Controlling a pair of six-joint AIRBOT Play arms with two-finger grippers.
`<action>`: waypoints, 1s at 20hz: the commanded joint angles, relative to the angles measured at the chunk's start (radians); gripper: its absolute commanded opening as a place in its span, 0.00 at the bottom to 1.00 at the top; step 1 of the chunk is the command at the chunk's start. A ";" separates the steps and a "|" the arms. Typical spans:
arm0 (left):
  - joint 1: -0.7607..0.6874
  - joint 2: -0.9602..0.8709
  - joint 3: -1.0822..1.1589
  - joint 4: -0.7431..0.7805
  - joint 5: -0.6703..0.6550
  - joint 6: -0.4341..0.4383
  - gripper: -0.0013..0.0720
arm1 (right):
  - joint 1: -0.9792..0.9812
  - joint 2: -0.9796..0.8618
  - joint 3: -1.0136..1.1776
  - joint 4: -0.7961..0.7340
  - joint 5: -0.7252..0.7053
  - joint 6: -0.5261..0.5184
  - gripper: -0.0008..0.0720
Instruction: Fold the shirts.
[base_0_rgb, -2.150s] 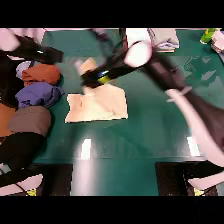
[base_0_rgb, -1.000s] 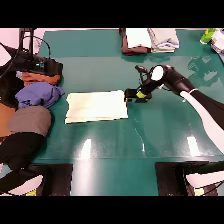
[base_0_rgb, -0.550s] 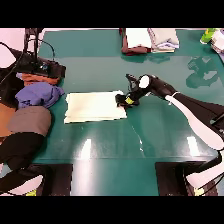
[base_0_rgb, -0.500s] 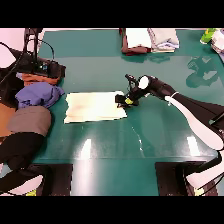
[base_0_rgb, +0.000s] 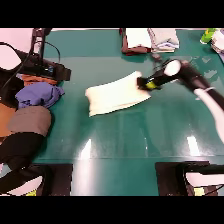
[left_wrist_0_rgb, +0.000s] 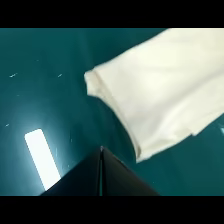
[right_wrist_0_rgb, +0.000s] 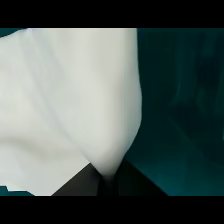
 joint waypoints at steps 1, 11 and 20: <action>-0.082 0.000 0.000 0.002 0.023 0.000 0.05 | -0.241 0.138 0.001 -0.165 0.110 -0.011 0.03; -0.100 0.000 0.000 0.002 0.037 -0.034 0.05 | -0.998 0.258 0.000 -0.215 0.223 -0.083 0.03; -0.100 0.000 0.000 0.002 0.027 -0.034 0.06 | -1.036 0.258 0.000 -0.349 0.372 -0.082 0.03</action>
